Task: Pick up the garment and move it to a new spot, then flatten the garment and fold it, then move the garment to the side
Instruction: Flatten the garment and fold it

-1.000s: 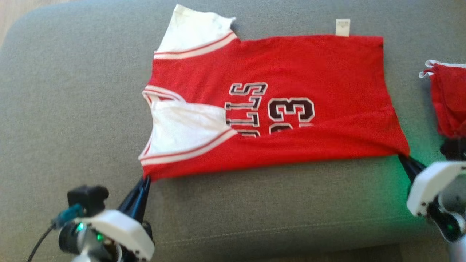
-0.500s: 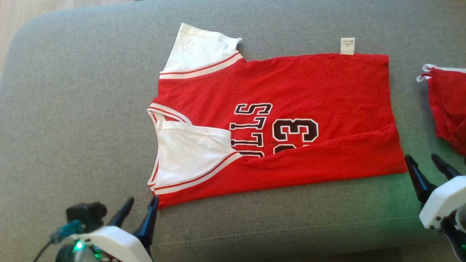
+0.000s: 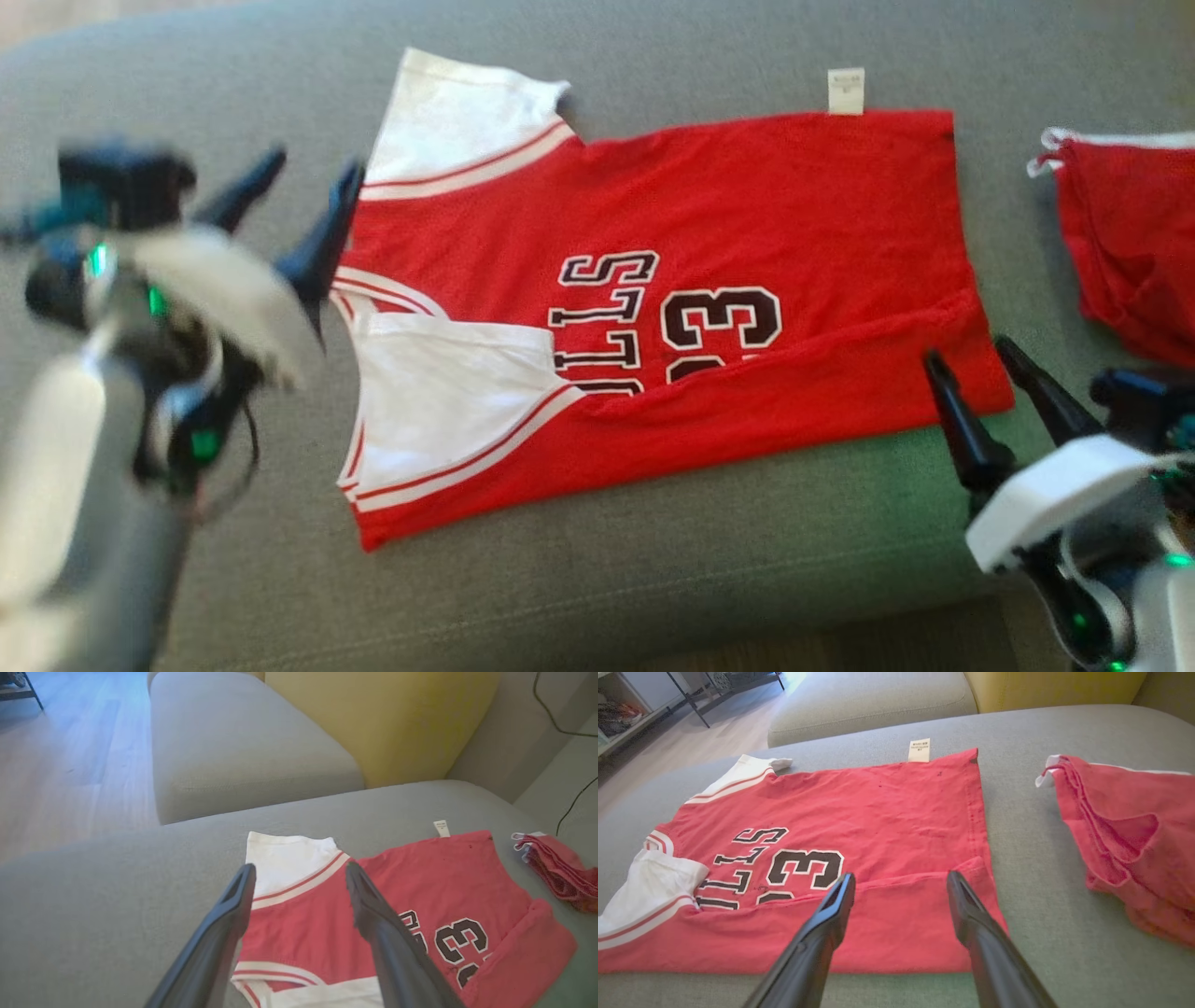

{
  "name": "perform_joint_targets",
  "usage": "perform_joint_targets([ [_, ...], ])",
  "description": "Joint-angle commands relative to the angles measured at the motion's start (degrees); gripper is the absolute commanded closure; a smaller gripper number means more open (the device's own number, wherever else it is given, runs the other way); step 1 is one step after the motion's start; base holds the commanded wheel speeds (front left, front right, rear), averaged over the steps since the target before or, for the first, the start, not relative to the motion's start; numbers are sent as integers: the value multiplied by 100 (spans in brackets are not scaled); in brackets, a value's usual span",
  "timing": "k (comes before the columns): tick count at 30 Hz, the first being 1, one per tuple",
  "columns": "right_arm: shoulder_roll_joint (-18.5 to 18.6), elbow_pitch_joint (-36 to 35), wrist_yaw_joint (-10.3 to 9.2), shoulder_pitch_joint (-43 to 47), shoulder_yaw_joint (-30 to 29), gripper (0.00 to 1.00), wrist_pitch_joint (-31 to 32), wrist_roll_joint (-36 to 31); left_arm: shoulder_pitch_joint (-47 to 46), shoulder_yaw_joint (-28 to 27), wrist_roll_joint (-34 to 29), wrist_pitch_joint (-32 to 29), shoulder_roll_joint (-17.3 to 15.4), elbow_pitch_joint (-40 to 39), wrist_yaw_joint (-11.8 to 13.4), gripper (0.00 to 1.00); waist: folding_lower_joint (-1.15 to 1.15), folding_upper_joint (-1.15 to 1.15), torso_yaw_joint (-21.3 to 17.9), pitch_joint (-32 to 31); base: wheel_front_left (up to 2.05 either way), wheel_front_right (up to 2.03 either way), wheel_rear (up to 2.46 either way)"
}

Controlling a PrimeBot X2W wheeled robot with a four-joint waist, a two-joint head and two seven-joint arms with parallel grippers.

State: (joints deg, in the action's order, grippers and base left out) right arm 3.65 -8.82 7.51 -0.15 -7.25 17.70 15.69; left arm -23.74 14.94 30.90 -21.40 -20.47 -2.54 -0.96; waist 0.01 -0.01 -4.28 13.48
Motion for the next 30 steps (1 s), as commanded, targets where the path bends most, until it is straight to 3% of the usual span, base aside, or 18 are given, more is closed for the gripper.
perform_joint_targets([
  [1, 0, -226, -2, -274, 225, 0, -95, 54, -618, -175, 36, -139, -216, 200, -130, 0, -1, 1, -179, 240, 0, 0, 0],
  [6, -40, -19, -2, -447, 575, 0, -310, 150, -1940, 65, -50, -489, -344, 1635, -420, 0, -1, 1, -547, 553, 0, 0, 0],
  [16, -67, 246, -2, -594, 766, 0, -624, 260, -3377, 408, -502, -618, -542, 3504, -512, 0, -1, 1, -1080, 1137, 0, 0, 0],
  [30, -76, 443, -2, -742, 965, 0, -935, 528, -4360, 684, -725, -441, -522, 4951, -563, 0, -1, 1, -1331, 1669, 0, 0, 0],
])
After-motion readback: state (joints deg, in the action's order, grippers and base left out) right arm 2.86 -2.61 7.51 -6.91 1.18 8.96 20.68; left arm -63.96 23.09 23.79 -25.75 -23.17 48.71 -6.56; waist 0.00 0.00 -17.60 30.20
